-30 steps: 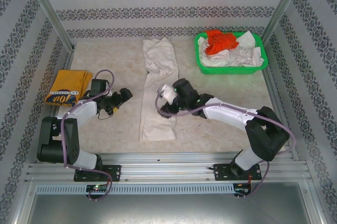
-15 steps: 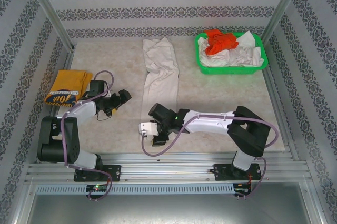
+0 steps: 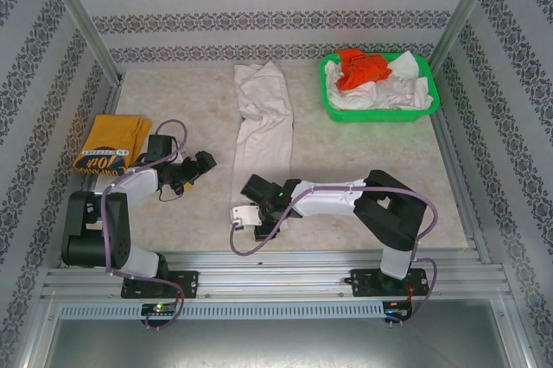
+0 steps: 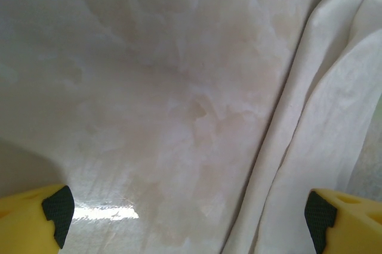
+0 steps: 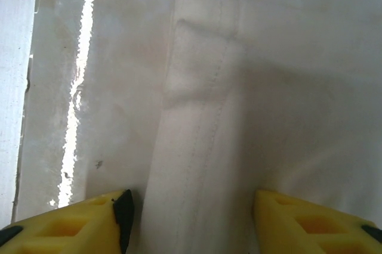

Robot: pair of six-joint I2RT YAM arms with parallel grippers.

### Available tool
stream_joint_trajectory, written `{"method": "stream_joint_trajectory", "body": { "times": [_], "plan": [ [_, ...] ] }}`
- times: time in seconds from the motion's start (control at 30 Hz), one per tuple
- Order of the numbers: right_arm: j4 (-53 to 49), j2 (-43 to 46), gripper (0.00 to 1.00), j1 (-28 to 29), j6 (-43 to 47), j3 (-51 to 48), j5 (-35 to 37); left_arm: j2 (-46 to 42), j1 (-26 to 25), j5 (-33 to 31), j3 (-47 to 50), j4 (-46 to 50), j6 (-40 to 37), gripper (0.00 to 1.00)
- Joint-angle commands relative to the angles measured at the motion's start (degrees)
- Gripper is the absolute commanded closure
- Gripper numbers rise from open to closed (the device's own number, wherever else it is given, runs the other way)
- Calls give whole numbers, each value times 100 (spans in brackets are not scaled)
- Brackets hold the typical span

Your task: Fold and stack the t-shirts

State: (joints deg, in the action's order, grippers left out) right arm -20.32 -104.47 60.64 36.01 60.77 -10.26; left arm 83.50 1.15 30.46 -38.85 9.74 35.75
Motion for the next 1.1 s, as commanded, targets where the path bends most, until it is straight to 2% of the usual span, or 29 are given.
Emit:
{"method": "stream_joint_trajectory", "body": {
  "times": [0.0, 0.2, 0.33, 0.73, 0.93, 1.07],
  "plan": [
    [-382, -278, 50, 44, 59, 155, 357, -106, 26, 127, 33, -183, -24, 0],
    [-472, -295, 86, 55, 53, 142, 482, -112, 34, 140, 62, -193, -37, 0],
    [-547, -198, 99, 127, 47, 80, 481, -115, 26, 150, 71, -210, -41, 0],
    [-1378, 886, 100, 206, -180, -102, -279, -427, -154, -28, -61, -418, -244, 0],
    [-1751, 1353, 100, 108, -67, 52, -583, -838, -73, 35, -363, -161, -1327, 0],
    [-2108, 1437, 100, -90, 128, 410, -690, -1453, -45, -162, -354, 59, -2435, 0]
  ]
}}
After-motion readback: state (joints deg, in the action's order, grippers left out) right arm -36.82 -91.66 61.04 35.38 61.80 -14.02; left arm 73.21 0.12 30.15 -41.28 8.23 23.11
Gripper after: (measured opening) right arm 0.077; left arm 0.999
